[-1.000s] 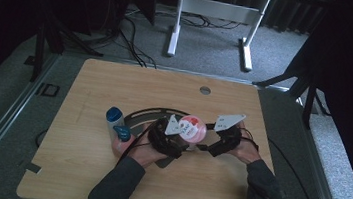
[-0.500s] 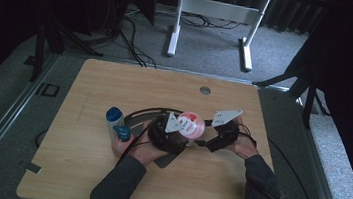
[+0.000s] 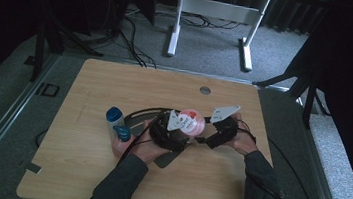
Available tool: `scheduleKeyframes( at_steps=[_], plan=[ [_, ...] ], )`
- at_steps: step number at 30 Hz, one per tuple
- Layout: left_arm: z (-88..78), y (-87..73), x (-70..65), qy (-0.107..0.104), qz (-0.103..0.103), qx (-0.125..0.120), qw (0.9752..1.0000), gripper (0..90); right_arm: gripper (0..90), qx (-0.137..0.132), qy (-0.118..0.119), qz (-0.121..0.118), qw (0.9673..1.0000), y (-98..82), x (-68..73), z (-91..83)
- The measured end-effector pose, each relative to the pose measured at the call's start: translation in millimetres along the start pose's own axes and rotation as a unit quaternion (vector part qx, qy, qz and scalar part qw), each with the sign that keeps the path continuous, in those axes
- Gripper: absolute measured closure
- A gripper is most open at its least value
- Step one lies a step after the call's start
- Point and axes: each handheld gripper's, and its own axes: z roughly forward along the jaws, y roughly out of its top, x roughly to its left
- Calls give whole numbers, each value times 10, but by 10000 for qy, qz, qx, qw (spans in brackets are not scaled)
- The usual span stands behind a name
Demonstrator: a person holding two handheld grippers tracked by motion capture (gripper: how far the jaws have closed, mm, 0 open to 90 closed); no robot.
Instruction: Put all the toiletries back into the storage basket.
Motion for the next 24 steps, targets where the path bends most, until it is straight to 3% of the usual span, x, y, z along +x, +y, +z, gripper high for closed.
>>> scheduleKeyframes(
  at_steps=[16,24],
  plan=[
    [70,26,81,195,-128,-66,9997,175,181,88,-71,84,9999,74,-126,53],
    [145,9,88,265,-171,25,9995,174,180,142,-79,170,9997,51,-166,115]
  ],
)
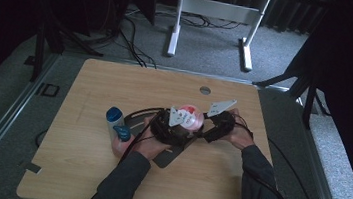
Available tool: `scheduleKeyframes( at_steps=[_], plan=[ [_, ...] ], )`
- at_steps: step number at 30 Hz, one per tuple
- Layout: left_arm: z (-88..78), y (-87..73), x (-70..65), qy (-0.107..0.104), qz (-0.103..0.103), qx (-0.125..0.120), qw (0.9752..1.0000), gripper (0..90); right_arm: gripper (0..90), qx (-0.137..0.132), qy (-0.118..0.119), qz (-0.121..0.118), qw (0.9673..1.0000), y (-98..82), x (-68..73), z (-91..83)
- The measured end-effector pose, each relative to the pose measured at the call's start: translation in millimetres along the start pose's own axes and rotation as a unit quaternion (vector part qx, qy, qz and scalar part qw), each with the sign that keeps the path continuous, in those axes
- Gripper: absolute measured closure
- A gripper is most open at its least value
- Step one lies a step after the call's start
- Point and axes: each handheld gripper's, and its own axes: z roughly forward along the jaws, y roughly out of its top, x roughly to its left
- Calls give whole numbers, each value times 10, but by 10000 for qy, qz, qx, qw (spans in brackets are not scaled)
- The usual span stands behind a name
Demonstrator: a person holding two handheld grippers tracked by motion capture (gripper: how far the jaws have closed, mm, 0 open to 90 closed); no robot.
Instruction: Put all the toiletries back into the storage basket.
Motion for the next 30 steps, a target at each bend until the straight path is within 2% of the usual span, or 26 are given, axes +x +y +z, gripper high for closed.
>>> scheduleKeyframes(
  at_steps=[11,30],
  plan=[
    [127,-34,4,-33,-62,78,9999,176,181,66,1,210,9998,-91,-50,77],
    [283,-103,14,-149,-220,219,9994,176,185,218,-86,332,9992,-192,-70,173]
  ],
)
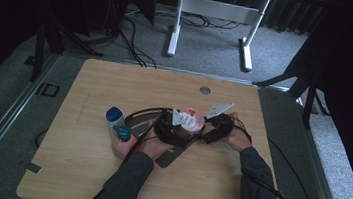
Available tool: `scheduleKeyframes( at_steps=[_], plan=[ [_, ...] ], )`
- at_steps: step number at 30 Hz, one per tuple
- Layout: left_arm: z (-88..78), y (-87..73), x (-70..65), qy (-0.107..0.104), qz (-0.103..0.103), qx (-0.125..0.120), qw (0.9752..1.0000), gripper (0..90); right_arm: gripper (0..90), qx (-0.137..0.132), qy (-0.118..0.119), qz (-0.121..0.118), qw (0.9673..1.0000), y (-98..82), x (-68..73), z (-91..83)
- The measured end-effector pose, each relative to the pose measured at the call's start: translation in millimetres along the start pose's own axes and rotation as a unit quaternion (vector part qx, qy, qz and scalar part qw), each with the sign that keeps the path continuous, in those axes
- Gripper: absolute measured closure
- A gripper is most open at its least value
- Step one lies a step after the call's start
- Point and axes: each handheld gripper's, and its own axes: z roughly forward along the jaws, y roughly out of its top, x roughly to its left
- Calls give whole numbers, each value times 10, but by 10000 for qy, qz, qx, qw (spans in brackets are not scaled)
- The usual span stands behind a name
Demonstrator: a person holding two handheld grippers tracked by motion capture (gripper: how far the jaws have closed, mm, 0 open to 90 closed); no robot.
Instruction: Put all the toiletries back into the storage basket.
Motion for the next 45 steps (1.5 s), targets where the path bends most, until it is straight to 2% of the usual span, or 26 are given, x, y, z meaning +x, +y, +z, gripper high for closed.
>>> scheduleKeyframes(
  at_steps=[10,21,25,28,33,35,41,45],
  plan=[
    [46,6,4,-34,65,272,9996,176,187,115,-56,23,9999,-30,22,56],
    [50,4,14,-87,42,287,9995,181,240,166,-142,-33,9998,-61,44,19],
    [57,0,10,-55,101,342,9993,187,253,-46,-219,40,9997,-81,45,-96],
    [58,-1,8,-56,100,334,9994,188,273,8,-256,45,9997,-115,38,-140],
    [60,-3,-4,-11,164,373,9992,191,300,-20,-262,172,9995,-221,30,-138],
    [59,-3,-6,-1,182,379,9991,191,305,43,-309,180,9994,-252,30,-130],
    [57,-12,-24,30,196,403,9990,207,335,142,-258,317,9991,-338,2,-76],
    [37,-31,-40,70,207,334,9992,266,376,163,-257,322,9990,-360,7,-45]
  ],
)
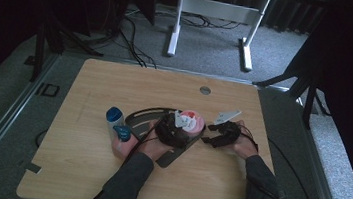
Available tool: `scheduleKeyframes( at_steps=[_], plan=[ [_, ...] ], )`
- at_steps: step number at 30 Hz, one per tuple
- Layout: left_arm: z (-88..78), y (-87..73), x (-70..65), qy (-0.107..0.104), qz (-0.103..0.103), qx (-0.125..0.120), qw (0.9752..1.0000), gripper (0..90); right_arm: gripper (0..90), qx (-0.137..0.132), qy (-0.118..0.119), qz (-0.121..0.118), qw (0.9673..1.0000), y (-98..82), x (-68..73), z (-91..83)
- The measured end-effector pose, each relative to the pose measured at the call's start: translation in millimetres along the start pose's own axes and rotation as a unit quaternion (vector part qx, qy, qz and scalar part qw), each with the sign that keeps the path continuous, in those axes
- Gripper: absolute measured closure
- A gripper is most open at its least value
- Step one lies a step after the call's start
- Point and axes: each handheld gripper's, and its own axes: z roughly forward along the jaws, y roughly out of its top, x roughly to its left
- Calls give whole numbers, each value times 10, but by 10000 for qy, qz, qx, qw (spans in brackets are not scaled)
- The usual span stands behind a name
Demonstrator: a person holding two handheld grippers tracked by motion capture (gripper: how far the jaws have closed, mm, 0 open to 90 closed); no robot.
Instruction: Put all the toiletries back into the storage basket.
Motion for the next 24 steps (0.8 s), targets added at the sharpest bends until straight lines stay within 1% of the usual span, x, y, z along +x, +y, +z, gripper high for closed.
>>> scheduleKeyframes(
  at_steps=[2,3,4,5,8,14,17,19,20,23,24],
  plan=[
    [-10,-9,-7,32,-4,-48,10000,388,378,21,7,-15,10000,-4,-4,13],
    [-21,-12,-13,86,-2,-71,9999,388,374,21,7,-15,10000,-4,-4,13],
    [-17,-11,-17,104,-19,-82,9999,439,377,44,-18,-11,10000,-11,-10,21],
    [-15,-8,-16,99,-37,-86,9999,440,388,28,34,14,10000,-22,-18,21],
    [-11,-1,-10,81,-52,-71,9999,435,392,26,35,34,10000,-38,-22,19],
    [-15,-3,-21,71,-77,-73,9999,429,350,24,14,105,9999,-49,-58,32],
    [-41,-12,-57,78,-70,-34,9999,433,345,17,-4,106,9999,-45,-63,30],
    [-66,-31,-98,128,-104,-14,9999,445,345,22,0,109,9999,-40,-61,29],
    [-81,-47,-121,120,-124,-23,9998,453,345,24,0,105,9999,-38,-59,29],
    [-112,-113,-183,174,-104,24,9998,495,346,18,-7,89,10000,-42,-46,27],
    [-118,-141,-194,139,-115,28,9998,508,347,17,-9,95,10000,-46,-38,26]
  ],
)
